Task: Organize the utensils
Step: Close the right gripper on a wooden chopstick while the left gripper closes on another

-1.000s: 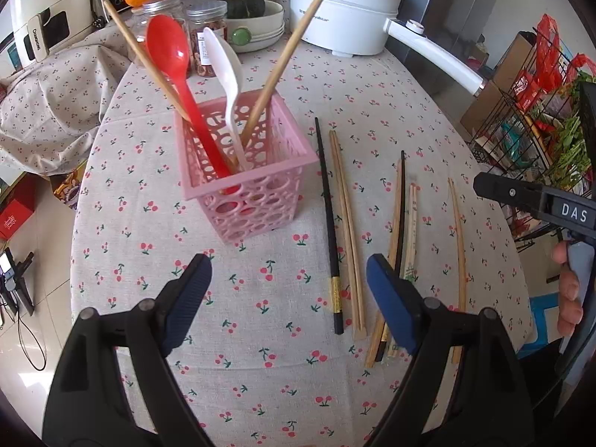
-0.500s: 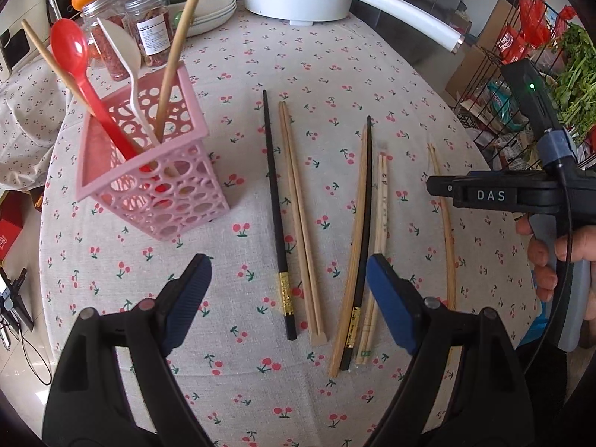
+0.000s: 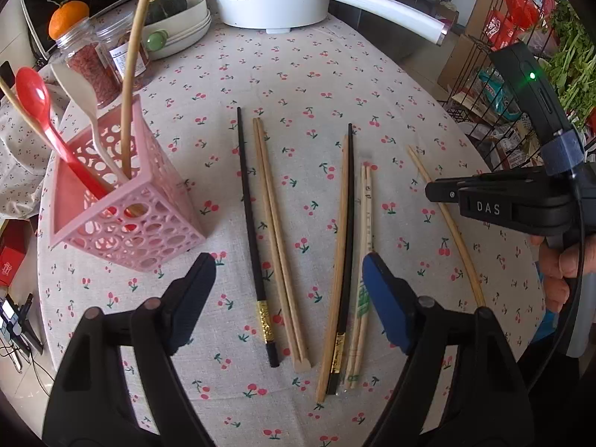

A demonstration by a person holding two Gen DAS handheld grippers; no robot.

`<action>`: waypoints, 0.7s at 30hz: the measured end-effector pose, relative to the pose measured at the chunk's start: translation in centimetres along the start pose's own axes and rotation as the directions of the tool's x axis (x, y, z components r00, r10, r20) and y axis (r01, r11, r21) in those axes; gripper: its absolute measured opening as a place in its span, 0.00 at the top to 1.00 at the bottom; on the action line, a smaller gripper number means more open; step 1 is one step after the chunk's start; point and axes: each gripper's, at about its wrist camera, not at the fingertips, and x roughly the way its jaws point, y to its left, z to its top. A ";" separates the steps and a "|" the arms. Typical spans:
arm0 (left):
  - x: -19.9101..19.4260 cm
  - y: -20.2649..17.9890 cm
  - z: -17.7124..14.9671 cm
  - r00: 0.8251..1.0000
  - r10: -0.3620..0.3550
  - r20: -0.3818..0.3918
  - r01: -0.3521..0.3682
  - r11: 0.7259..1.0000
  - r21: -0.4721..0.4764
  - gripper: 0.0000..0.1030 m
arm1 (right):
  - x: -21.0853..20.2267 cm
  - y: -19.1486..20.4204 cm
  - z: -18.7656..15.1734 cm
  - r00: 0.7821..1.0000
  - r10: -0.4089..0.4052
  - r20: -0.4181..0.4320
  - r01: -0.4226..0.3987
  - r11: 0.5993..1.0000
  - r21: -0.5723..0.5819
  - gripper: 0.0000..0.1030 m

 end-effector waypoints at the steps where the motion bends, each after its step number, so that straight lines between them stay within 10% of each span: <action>1: 0.1 -0.2 0.3 1.000 -0.013 -0.001 0.013 1.000 -0.001 0.31 | -0.4 -0.1 0.0 1.000 0.006 0.010 -0.006 1.000 -0.001 0.95; 11: 4.0 -2.7 4.9 0.995 -0.072 -0.062 0.072 0.997 -0.002 0.88 | -2.8 -2.5 -0.1 0.996 0.074 0.052 -0.075 0.997 0.010 0.95; 21: 6.9 -3.2 6.0 0.993 -0.041 -0.112 0.040 0.999 -0.017 0.91 | -3.8 -4.1 0.3 0.990 0.120 0.068 -0.122 0.992 0.037 0.95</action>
